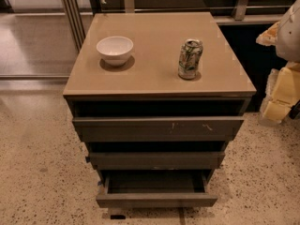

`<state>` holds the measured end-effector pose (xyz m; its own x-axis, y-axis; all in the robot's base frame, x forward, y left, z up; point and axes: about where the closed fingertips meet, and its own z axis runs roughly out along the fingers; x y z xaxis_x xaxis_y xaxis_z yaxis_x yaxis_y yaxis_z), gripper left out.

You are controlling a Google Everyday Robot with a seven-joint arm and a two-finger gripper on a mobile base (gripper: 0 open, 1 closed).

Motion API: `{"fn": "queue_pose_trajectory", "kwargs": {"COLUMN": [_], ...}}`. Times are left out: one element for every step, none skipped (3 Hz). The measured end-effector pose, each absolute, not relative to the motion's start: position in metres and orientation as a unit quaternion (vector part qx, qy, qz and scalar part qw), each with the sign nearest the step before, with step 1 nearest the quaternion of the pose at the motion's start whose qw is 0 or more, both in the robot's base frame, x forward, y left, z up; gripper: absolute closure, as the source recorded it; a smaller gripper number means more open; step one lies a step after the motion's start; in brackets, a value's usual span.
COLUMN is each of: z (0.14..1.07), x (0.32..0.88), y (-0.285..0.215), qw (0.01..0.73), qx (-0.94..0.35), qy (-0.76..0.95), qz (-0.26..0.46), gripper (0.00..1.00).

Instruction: Close bottom drawer

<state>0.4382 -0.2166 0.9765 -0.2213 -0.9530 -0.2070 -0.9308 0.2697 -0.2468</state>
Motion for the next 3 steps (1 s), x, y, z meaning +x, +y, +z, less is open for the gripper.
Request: {"fn": "queue_pose_trajectory", "kwargs": {"z": [0.977,0.977,0.956], "x": [0.438,0.438,0.439], "y": [-0.217,-0.217,-0.216], "qw": [0.160,0.160,0.162], "qx": [-0.603,-0.603,-0.602], "qy": [0.781,0.781,0.782], "qz": [-0.035,-0.035,-0.028], "gripper": [0.00,0.18,0.42]}}
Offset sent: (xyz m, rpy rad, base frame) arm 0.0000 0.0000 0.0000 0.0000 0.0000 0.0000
